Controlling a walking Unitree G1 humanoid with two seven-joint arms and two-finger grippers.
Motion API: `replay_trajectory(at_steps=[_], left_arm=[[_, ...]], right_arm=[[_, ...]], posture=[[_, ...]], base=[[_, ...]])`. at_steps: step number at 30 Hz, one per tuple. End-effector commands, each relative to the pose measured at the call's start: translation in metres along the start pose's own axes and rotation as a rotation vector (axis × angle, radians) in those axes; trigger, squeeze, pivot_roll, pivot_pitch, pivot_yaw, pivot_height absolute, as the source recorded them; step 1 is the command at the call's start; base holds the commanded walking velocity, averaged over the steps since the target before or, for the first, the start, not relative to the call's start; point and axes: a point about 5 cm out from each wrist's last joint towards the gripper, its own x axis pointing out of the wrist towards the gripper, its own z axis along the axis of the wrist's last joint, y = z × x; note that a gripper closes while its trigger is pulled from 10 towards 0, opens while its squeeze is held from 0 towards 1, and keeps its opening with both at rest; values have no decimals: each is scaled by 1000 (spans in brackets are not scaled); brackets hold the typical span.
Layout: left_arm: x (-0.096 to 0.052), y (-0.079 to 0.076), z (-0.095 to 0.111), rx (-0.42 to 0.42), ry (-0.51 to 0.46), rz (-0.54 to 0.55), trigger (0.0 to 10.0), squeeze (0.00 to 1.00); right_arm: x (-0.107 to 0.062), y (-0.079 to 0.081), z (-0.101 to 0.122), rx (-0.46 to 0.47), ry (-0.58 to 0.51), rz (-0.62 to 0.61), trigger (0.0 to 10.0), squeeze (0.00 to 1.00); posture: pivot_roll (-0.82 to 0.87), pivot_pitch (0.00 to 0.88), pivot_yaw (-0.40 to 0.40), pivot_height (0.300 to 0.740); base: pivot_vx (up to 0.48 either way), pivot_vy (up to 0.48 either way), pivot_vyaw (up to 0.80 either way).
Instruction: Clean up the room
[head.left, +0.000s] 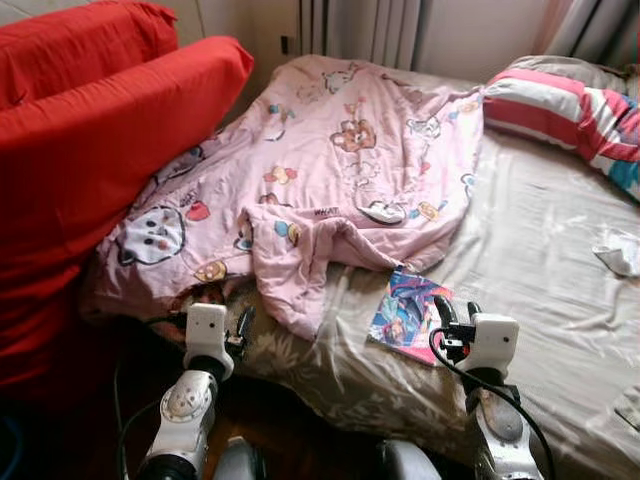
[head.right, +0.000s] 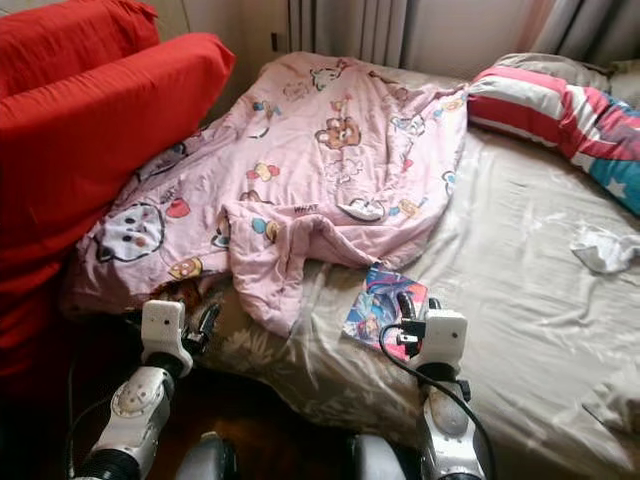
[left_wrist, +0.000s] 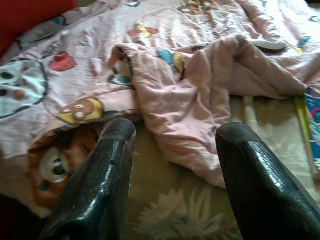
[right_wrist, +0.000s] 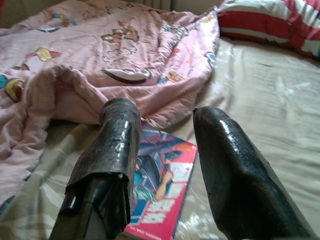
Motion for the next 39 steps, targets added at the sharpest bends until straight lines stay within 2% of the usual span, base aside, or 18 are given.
replay_trajectory(at_steps=[1,8,11,18,35,39], left_arm=[[0,-2,1,10,1,-20,10000,0],[-2,-1,-1,9,12,-25,10000,0],[-2,-1,-1,9,16,-26,10000,0],[-1,-6,-1,8,19,-37,10000,0],[-2,-8,-1,4,26,-49,10000,0],[-2,-9,-2,2,32,-56,10000,0]], right_arm=[[-1,-2,-2,22,17,-22,10000,0],[-4,-3,-13,40,99,-49,10000,0],[-4,-1,-12,28,86,-37,10000,0],[-2,0,-9,30,73,-38,10000,0],[0,10,-12,35,106,-3,10000,0],[-3,10,-19,29,151,0,10000,0]], posture=[[-102,144,8,642],[-98,153,8,638],[-98,153,8,621],[-100,158,7,621],[-101,165,5,613],[-103,164,6,613]], base=[[0,0,0],[0,0,-62],[0,0,-415],[0,0,0],[0,0,0],[0,0,0]])
